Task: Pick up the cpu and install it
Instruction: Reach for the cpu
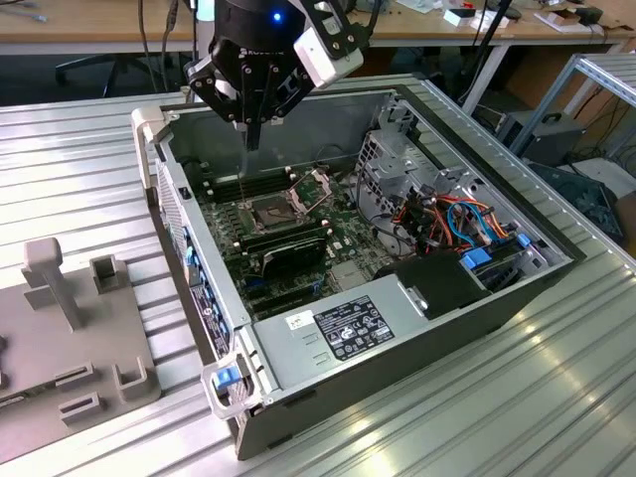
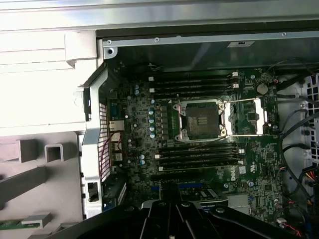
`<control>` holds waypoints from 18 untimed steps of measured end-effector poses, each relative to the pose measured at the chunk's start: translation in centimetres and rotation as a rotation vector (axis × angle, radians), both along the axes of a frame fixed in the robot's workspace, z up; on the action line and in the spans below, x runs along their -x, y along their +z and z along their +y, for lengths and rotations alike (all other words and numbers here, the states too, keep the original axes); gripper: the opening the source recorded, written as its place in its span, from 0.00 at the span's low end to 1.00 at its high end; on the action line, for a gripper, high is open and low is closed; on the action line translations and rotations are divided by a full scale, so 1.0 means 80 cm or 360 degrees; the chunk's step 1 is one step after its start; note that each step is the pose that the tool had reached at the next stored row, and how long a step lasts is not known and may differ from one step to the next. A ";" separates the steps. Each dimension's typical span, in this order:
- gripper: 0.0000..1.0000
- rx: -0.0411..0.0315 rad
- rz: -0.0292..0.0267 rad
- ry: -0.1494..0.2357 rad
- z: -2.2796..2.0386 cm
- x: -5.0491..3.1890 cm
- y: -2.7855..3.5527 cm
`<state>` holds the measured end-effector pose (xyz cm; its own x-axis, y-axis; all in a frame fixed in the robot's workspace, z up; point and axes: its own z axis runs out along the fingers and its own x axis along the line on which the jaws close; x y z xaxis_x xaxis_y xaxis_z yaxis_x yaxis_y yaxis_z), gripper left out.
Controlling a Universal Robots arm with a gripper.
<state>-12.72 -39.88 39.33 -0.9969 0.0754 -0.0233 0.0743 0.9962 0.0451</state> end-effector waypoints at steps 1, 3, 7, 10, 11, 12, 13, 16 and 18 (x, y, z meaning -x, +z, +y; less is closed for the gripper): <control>0.11 0.0000 0.00001 0.0000 0.0000 0.001 0.0000; 0.11 0.0000 0.00000 0.0000 0.0000 0.001 0.0000; 0.11 0.0000 0.00001 0.0000 0.0000 0.001 0.0000; 0.11 0.0000 0.00000 0.0000 0.0000 0.001 0.0000; 0.11 0.0000 0.00000 0.0000 0.0000 0.002 0.0000; 0.11 0.0000 0.00000 0.0000 0.0000 0.002 0.0000; 0.11 0.0000 0.00000 0.0000 0.0000 0.003 0.0000; 0.11 0.0000 0.00001 0.0000 0.0000 0.010 0.0001; 0.11 0.0000 0.00000 0.0000 0.0000 0.013 0.0000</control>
<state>-13.76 -39.88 39.33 -0.9969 0.0753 -0.0233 0.0742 0.9962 0.0451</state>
